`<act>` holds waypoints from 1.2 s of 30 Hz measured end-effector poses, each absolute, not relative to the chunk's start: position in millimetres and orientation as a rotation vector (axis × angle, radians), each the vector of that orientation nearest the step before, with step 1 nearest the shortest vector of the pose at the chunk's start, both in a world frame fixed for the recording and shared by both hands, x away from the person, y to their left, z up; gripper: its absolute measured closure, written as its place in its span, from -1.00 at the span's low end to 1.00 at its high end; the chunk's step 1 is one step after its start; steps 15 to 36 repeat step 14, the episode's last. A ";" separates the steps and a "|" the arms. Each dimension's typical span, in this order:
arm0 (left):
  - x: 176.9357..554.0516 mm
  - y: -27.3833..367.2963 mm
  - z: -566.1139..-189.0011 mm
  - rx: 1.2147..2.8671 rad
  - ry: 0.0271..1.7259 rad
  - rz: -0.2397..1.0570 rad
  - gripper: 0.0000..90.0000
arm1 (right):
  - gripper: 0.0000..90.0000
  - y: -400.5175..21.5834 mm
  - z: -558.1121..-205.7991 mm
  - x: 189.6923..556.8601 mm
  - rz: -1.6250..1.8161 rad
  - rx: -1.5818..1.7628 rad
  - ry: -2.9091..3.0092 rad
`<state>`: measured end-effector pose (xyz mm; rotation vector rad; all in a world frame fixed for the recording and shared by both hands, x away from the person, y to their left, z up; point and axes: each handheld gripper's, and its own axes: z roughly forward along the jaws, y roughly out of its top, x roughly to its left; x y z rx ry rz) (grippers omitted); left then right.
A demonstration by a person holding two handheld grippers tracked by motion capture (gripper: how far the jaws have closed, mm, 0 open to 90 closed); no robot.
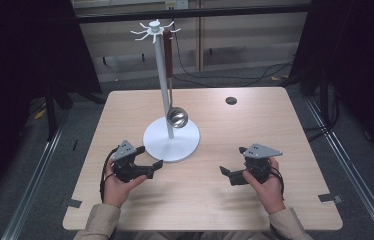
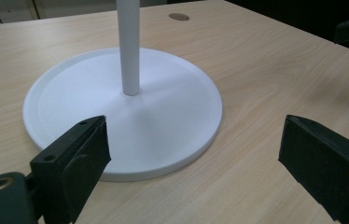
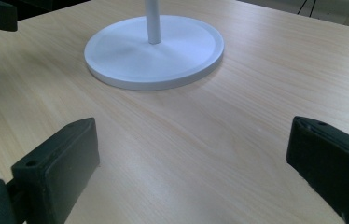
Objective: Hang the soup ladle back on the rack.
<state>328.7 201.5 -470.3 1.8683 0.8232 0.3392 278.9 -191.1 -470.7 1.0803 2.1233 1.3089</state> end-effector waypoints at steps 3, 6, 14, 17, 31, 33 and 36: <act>328.8 201.1 -474.5 1.880 0.826 0.336 -0.83 | -0.96 -193.6 -472.3 278.8 1.302 1.097 2.121; 329.4 201.4 -478.4 1.896 0.822 0.335 -0.83 | -0.96 -195.5 -473.3 278.7 1.297 1.102 2.120; 328.3 197.8 -479.5 1.888 0.825 0.323 -0.84 | -0.96 -198.0 -475.1 277.4 1.289 1.110 2.118; 328.3 197.8 -479.5 1.888 0.825 0.323 -0.84 | -0.96 -198.0 -475.1 277.4 1.289 1.110 2.118; 328.3 197.8 -479.5 1.888 0.825 0.323 -0.84 | -0.96 -198.0 -475.1 277.4 1.289 1.110 2.118; 328.3 197.8 -479.5 1.888 0.825 0.323 -0.84 | -0.96 -198.0 -475.1 277.4 1.289 1.110 2.118; 328.3 197.8 -479.5 1.888 0.825 0.323 -0.84 | -0.96 -198.0 -475.1 277.4 1.289 1.110 2.118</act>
